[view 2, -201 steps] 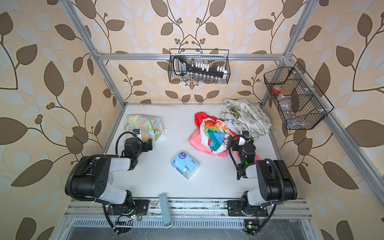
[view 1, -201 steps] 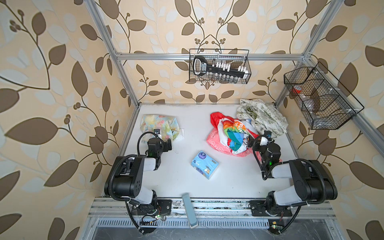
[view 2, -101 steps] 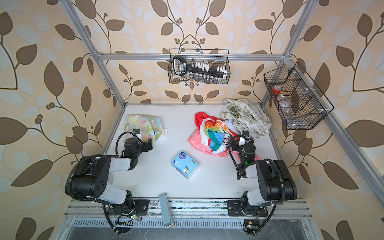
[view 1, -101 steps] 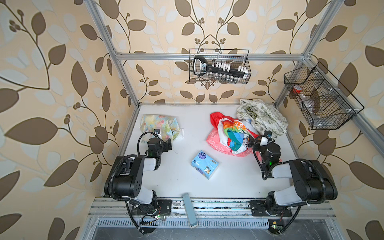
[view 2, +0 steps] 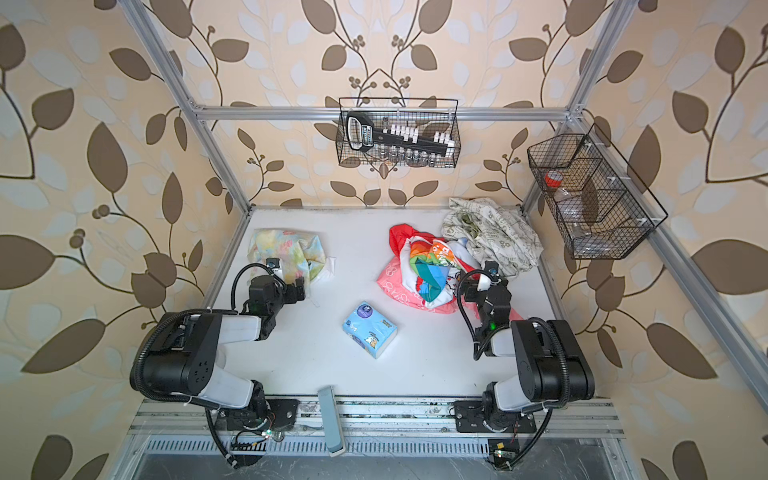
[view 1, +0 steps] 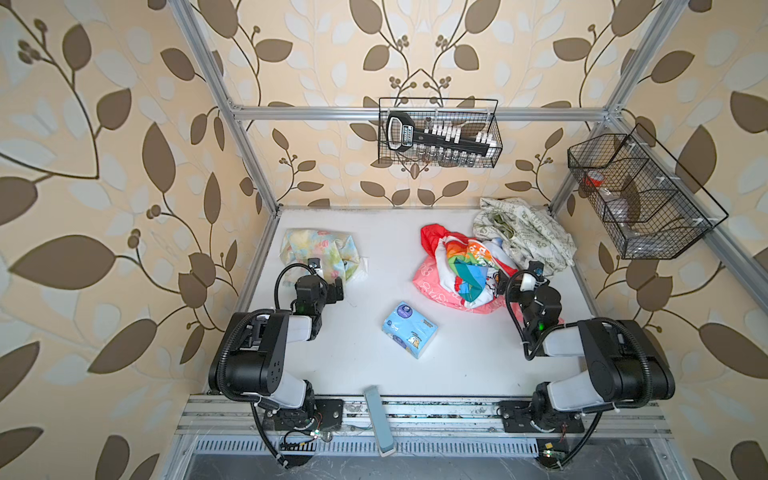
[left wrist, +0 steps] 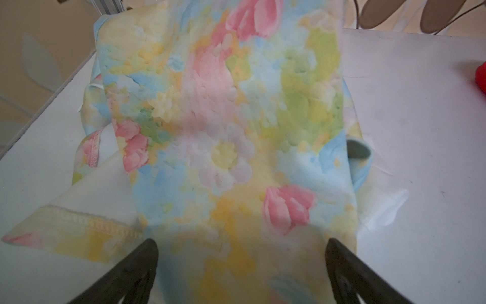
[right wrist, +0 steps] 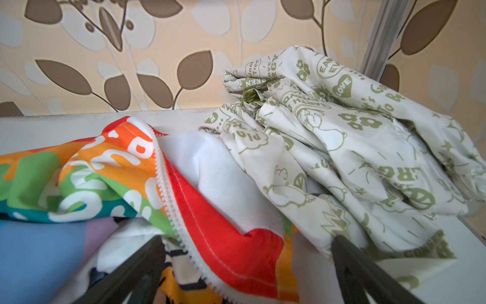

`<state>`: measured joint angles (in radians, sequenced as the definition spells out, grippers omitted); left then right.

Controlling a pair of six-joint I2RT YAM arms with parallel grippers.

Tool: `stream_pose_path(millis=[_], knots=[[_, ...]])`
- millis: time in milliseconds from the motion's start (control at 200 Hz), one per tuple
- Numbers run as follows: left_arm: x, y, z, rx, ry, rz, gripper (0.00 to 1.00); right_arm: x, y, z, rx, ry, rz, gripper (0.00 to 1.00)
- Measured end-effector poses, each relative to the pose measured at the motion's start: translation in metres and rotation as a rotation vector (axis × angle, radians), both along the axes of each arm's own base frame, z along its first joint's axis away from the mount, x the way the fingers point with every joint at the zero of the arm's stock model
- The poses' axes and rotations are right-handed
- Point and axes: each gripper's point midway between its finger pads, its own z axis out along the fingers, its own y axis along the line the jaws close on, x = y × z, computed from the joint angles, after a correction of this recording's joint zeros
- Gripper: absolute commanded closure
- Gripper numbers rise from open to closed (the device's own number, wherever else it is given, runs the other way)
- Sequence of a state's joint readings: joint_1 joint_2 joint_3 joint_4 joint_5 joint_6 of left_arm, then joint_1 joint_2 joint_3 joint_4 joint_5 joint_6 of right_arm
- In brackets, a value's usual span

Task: Pick out a specific cloth from the pile

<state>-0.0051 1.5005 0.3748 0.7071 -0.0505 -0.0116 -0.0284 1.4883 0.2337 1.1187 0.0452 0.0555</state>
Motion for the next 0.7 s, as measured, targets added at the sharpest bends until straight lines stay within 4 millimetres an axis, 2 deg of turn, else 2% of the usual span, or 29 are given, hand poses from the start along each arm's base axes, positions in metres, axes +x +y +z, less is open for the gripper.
stream_pose_path(millis=[700], knots=[[0.0001,0.0001,0.0001,0.0,0.0,0.0,0.01,0.0002,0.0043,-0.0001,0.001,0.001,0.026,0.0]])
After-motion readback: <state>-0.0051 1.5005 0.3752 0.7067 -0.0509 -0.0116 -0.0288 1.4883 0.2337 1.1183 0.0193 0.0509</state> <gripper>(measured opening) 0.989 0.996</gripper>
